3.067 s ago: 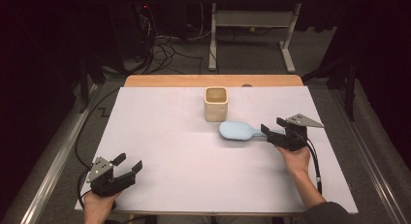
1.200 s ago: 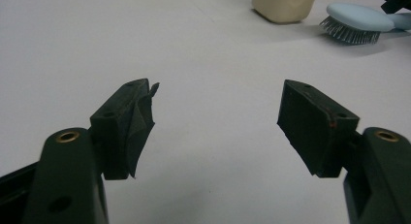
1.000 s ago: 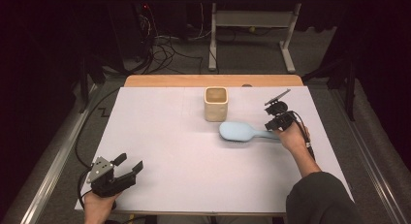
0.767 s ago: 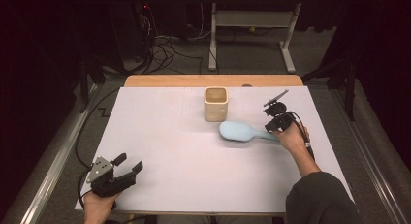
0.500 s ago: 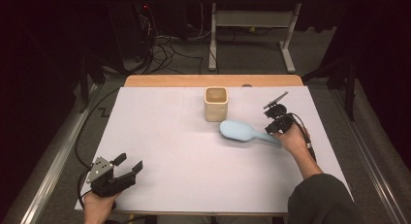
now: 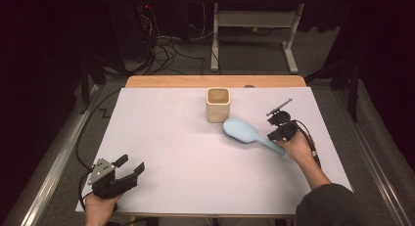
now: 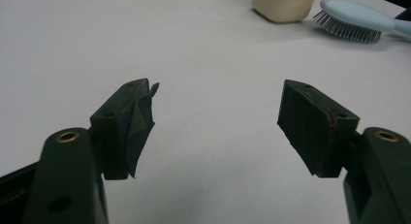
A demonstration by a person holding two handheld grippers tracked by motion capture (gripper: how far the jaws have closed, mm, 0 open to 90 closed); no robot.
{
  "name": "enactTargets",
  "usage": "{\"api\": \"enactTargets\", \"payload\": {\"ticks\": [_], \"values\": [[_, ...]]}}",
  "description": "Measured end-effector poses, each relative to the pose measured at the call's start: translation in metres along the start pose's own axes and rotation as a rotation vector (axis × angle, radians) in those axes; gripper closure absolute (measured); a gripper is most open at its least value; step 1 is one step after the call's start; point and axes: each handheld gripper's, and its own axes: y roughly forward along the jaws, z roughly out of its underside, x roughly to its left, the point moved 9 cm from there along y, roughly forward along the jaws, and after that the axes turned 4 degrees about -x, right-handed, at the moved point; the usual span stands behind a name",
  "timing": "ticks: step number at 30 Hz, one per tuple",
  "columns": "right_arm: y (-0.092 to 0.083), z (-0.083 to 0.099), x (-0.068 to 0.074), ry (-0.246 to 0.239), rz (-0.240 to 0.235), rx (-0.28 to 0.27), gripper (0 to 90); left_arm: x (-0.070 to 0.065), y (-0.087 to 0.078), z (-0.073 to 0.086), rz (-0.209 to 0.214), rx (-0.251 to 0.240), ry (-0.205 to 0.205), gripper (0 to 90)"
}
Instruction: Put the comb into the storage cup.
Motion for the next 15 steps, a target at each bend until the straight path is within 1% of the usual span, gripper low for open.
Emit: {"api": "enactTargets", "payload": {"ticks": [6, 15], "values": [[0.000, 0.005, 0.005, -0.007, -0.012, -0.003, 90.0, 0.000, 0.000, 0.000, 0.001, 0.001, 0.000, 29.3], [-0.006, 0.011, 0.015, -0.017, -0.035, -0.018, 90.0, 0.000, 0.000, 0.000, 0.001, 0.003, -0.001, 29.3]]}}
